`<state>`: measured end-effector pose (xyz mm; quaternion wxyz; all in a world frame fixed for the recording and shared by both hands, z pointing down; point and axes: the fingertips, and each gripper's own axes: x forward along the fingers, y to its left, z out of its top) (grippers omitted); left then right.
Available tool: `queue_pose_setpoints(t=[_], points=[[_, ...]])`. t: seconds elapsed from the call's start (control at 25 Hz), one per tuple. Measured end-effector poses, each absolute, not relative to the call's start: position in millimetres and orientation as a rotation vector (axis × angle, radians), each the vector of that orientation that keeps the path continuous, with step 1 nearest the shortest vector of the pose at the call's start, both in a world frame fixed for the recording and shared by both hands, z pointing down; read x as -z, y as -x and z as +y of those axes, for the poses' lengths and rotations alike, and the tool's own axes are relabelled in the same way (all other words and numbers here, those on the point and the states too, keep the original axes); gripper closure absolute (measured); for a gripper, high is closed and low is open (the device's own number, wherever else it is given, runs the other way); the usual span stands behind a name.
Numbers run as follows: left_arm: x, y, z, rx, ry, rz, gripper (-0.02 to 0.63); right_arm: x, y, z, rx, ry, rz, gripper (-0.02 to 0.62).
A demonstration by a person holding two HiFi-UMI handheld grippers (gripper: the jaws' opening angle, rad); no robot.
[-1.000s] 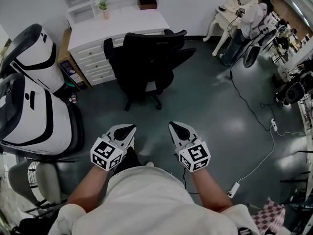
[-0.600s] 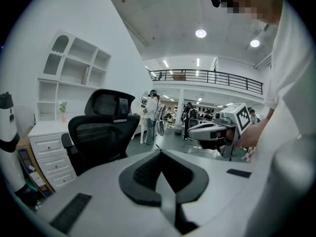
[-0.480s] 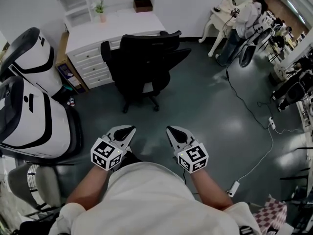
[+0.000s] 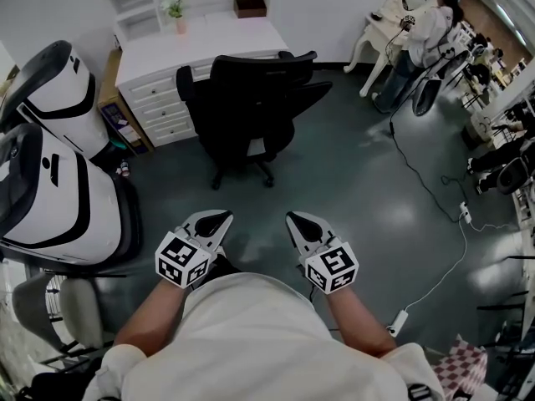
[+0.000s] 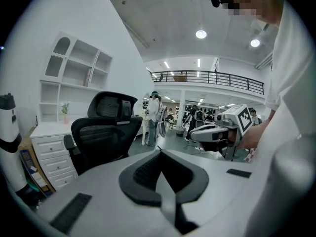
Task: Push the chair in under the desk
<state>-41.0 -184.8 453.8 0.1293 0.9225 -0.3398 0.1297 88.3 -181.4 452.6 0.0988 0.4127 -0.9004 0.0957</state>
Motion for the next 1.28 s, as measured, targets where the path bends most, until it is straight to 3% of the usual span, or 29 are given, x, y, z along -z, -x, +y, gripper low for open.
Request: queue_pose_setpoints(t=[1.28], points=[[-472.3,22.1,-163.2,-0.419,-2.667,-0.903,0.611,-456.4,-100.7,-154.9,-0.307,-1.236,-2.663,0.591]])
